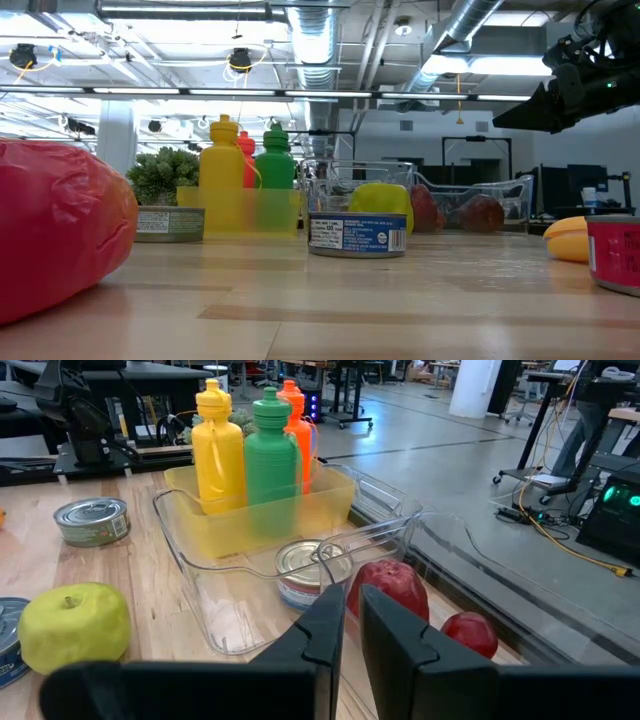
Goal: Pick & Place Food Item
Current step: Put the pink bottle into the yellow bin
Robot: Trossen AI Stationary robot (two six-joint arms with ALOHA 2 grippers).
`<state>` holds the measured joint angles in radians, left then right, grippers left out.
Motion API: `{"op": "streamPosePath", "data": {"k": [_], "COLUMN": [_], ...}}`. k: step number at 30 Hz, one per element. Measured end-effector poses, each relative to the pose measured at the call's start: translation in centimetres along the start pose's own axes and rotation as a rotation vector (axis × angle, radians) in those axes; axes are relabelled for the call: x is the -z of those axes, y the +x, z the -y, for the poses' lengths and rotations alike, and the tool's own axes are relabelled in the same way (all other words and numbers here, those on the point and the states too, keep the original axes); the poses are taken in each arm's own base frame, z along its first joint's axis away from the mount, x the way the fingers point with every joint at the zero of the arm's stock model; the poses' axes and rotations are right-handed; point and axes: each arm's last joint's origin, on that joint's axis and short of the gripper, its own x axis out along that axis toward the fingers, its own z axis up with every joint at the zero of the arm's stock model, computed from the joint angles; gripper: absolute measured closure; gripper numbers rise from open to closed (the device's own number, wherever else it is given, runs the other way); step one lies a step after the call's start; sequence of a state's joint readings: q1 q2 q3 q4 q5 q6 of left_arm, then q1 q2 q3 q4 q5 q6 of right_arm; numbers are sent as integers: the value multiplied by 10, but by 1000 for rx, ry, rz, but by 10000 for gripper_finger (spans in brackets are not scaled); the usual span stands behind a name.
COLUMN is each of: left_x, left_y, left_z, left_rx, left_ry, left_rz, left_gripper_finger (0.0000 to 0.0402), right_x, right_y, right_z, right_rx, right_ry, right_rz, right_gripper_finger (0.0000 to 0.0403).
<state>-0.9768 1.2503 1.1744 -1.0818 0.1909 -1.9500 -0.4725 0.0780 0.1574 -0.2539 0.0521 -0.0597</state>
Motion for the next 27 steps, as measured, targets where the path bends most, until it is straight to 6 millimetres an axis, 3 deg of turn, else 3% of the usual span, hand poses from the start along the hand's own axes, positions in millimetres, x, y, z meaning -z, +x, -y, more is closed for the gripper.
{"op": "streamPosePath", "data": {"k": [27], "left_x": [1], "left_y": [0], "left_z": [-1], "left_rx": [-14], "left_ry": [0], "left_rz": [-30], "left_gripper_finger": [222], "right_x": [0], "right_y": [0], "right_z": [0], "right_rx": [0], "right_ry": [0], "right_rz": [0], "right_gripper_finger": [370]}}
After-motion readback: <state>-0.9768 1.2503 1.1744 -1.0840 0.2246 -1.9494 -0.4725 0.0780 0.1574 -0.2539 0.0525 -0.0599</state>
